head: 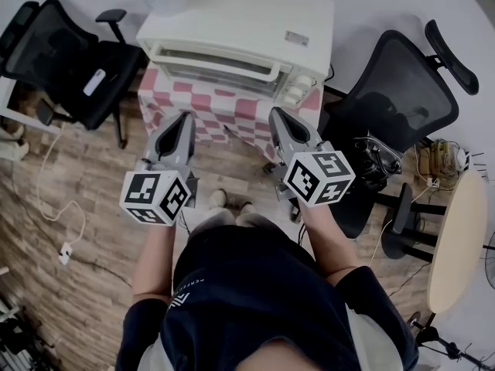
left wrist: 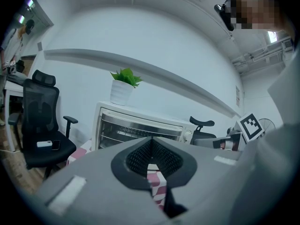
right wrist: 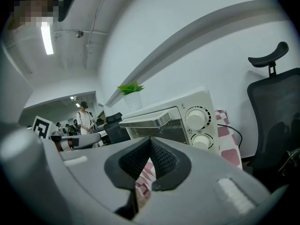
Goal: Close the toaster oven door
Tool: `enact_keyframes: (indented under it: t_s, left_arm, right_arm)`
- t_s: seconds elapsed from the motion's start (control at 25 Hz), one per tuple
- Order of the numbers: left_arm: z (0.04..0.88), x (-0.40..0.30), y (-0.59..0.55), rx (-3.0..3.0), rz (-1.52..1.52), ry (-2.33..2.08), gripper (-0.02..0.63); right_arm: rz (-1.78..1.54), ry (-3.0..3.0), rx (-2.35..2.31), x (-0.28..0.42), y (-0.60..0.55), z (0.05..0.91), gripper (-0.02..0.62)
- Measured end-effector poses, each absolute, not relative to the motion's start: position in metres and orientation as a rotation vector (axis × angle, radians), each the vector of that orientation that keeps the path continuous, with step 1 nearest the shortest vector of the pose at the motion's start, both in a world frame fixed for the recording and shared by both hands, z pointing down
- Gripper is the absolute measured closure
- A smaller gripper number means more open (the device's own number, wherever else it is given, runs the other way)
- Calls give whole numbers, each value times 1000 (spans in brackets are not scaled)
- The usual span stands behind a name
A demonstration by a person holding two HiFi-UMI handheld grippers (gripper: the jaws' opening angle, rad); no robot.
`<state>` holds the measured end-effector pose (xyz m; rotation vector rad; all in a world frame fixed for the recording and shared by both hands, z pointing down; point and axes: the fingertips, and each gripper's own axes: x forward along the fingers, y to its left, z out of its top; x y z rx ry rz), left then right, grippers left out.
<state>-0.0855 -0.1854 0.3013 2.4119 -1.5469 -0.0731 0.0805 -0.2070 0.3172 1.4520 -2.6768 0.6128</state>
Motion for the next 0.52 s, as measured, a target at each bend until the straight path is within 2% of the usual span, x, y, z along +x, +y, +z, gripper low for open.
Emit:
enact_keyframes:
  t_s: [0.52]
  left_arm:
    - [302, -84, -183, 2411, -65, -1550, 589]
  right_arm:
    - [597, -2680, 1428, 81, -208, 315, 594]
